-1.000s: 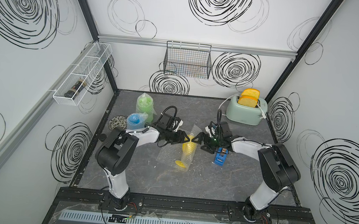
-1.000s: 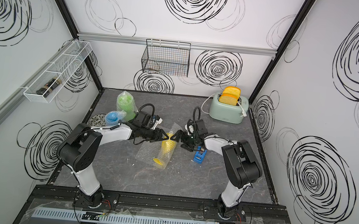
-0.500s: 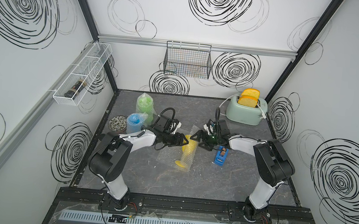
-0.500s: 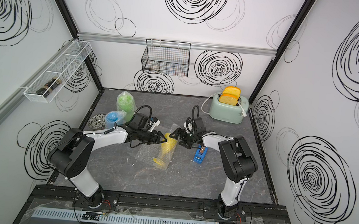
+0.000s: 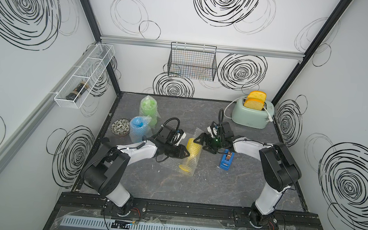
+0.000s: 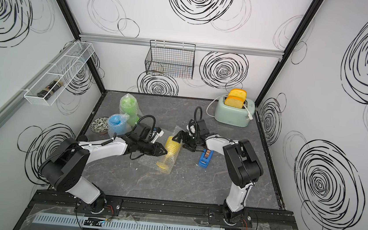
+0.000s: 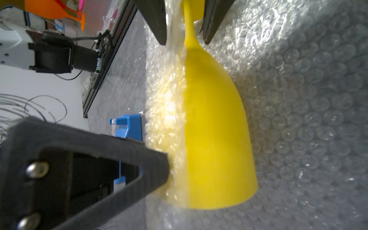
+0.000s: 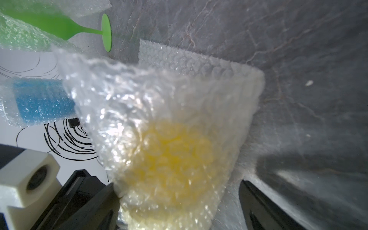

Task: Wrap wine glasses in bubble wrap
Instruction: Wrap the wine glass in bubble wrap.

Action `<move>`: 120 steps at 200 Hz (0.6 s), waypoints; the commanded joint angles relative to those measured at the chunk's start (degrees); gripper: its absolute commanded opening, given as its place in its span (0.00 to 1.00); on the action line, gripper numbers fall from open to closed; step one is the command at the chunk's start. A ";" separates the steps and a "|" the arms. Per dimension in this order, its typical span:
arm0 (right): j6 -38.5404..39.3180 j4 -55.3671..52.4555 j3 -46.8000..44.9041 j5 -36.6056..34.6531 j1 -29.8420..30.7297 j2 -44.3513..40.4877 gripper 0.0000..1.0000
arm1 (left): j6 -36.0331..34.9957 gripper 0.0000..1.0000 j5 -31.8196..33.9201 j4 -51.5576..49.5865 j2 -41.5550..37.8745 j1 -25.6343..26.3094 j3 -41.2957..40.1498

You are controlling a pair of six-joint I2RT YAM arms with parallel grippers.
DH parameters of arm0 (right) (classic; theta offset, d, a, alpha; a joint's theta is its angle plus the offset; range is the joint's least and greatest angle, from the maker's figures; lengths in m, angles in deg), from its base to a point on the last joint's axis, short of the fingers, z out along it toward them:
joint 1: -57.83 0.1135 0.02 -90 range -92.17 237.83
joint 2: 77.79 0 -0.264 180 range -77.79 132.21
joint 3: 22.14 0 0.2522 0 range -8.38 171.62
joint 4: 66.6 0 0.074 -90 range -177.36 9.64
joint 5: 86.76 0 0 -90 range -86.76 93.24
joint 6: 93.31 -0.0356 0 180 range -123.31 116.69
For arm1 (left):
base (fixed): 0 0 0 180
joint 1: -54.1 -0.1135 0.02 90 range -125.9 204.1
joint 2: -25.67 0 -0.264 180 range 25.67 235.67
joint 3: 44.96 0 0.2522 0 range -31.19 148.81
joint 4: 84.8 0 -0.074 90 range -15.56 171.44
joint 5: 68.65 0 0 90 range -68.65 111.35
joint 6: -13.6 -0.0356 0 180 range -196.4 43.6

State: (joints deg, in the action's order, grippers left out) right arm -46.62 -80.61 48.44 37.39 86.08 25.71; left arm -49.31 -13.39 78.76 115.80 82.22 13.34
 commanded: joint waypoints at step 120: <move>0.06 -3.28 1.14 -2.93 -0.26 3.01 0.95 | -1.12 0.56 3.81 0.23 -6.50 -6.14 0.54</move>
State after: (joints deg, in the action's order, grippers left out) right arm -46.55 -81.68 49.99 36.49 86.56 26.96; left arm -49.29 -12.69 78.41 113.20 80.20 13.16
